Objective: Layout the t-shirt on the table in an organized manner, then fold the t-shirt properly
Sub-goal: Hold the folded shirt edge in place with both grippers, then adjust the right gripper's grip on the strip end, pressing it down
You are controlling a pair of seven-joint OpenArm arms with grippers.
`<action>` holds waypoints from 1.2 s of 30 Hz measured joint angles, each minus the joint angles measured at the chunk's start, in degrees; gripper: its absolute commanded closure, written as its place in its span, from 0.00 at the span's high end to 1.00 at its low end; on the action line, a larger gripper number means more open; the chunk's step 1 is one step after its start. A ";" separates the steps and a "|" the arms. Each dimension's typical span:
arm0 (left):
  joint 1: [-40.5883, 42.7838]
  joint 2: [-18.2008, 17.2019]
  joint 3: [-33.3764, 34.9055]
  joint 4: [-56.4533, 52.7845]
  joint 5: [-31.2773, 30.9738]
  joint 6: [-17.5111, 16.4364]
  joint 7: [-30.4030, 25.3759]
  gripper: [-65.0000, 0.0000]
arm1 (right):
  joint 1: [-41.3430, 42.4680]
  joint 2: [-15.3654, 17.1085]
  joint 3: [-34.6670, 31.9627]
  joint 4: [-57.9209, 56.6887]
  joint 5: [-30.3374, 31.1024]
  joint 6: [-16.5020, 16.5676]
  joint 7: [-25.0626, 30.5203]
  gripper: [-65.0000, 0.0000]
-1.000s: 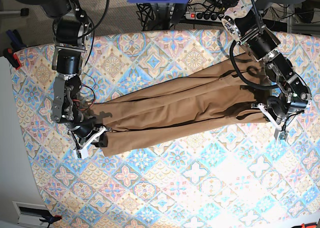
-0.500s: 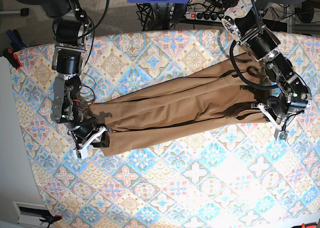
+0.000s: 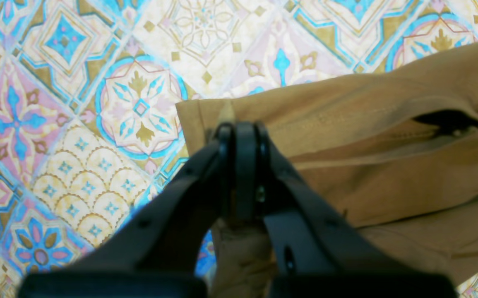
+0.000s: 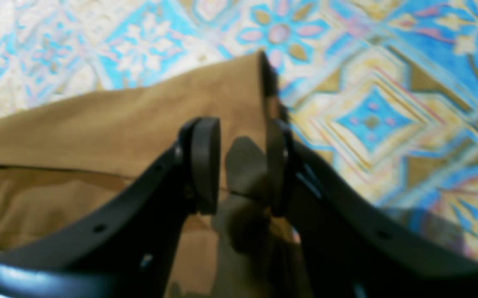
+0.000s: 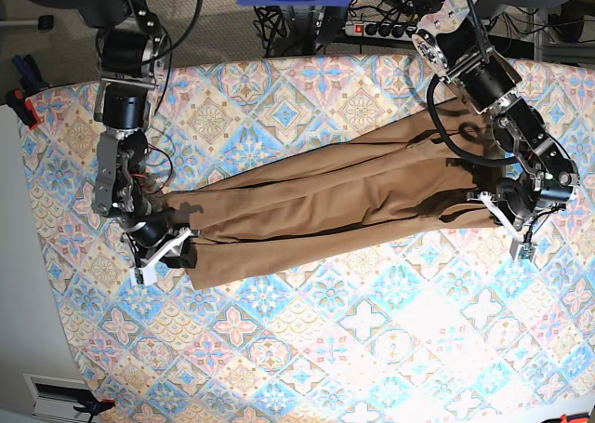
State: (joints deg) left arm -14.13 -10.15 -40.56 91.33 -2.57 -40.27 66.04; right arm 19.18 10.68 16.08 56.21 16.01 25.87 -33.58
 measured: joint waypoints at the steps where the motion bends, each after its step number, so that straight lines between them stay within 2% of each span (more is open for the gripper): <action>1: 0.00 0.00 0.02 0.00 -0.02 0.00 0.00 0.00 | -0.15 0.02 0.04 0.00 -0.04 -0.02 -0.22 0.28; 24: 0.66 0.00 0.00 0.00 -0.20 0.00 -0.02 0.00 | -0.15 -0.17 0.04 -0.04 -0.17 0.02 -0.17 0.28; 29: 0.63 0.00 0.00 0.00 -0.20 0.00 0.00 0.00 | -0.17 -0.20 0.04 -3.96 0.37 0.09 1.49 0.28; 36: 0.66 0.00 0.00 0.00 -0.20 0.00 -0.02 0.00 | 0.02 -0.07 0.02 -4.13 0.26 0.22 0.92 0.28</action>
State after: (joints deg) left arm -13.47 -10.15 -40.56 91.33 -2.76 -40.27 66.02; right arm 19.20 10.61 16.10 52.07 16.27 26.09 -32.67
